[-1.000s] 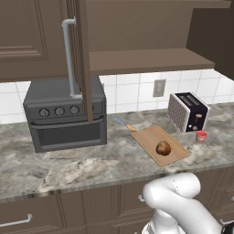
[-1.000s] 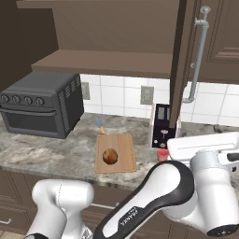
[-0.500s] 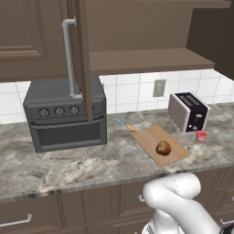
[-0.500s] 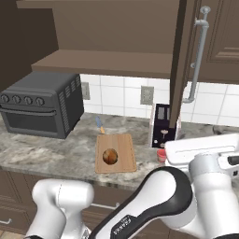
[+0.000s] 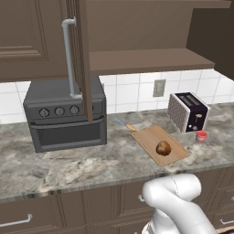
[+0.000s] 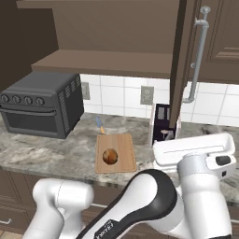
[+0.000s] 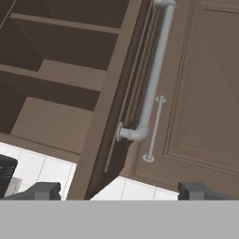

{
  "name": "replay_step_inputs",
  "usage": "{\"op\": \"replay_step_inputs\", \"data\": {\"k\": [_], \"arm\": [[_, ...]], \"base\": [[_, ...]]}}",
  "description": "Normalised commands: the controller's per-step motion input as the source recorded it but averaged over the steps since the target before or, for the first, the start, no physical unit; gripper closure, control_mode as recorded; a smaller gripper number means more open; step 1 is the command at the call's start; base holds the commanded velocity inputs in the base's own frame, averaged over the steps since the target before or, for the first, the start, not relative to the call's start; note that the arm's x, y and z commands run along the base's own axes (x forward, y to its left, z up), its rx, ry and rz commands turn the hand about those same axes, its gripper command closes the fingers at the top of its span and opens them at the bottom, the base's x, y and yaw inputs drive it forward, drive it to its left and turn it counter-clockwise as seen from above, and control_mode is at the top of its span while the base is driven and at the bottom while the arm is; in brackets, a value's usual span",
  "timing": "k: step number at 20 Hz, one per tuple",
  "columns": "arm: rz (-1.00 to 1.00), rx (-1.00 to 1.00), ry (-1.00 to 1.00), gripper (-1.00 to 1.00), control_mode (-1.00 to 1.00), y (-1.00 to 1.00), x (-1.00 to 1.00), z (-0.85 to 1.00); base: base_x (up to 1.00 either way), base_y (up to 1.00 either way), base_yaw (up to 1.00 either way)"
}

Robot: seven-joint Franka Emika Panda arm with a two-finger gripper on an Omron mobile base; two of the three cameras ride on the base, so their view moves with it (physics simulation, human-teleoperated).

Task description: Pick the bread, place it on the cutting board, pick the jam, place it on the counter, and close the cabinet.

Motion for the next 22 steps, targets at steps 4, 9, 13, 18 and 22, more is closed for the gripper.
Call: {"op": "replay_step_inputs", "data": {"k": [4,9,13,18,22], "arm": [[0.0,0.0,0.0,-1.0,-1.0,0.11,0.0,0.11],[0.01,0.0,0.0,-1.0,-1.0,0.07,0.0,0.11],[0.01,0.0,0.0,-1.0,-1.0,0.06,0.0,0.12],[0.02,0.0,0.0,-1.0,-1.0,0.0,0.0,0.18],[0.05,0.0,0.0,-1.0,-1.0,0.0,-0.02,0.17]], "base": [[0.0,0.0,0.0],[0.0,0.0,0.0],[0.0,0.0,0.0],[0.0,0.0,0.0],[0.0,0.0,0.0]]}}
